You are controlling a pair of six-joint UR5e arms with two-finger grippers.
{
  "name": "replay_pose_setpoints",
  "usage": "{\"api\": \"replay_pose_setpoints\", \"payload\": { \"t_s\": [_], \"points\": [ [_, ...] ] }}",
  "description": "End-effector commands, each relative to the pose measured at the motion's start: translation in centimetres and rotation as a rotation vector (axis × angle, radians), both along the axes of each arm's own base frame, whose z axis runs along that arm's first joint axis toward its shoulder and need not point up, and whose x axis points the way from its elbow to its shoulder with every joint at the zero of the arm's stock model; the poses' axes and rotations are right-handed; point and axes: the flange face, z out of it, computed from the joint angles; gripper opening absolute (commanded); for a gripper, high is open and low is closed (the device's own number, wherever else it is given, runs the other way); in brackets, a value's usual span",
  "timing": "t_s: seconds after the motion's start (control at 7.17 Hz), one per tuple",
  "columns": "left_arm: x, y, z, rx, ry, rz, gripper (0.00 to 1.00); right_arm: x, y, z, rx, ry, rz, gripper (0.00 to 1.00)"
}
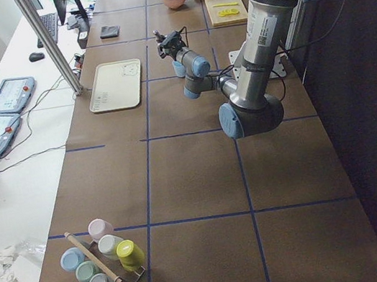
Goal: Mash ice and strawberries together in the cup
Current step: 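Lower the pestle with the left gripper into the light-blue cup, then press the pestle down on the ice and strawberry with the left gripper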
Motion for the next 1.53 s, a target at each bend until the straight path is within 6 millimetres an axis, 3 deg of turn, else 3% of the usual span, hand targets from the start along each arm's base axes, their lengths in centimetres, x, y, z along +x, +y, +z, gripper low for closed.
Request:
{"api": "replay_pose_setpoints", "payload": {
  "t_s": [0.0,1.39],
  "points": [
    [0.9,0.1,0.6,-0.012,-0.014,0.001,0.00,0.0,0.0,0.2,-0.001,0.002,-0.003,0.99],
    [3.3,-0.8,1.1,-0.030,-0.057,0.003,0.00,0.0,0.1,0.8,-0.008,0.002,-0.006,0.99]
  ]
}}
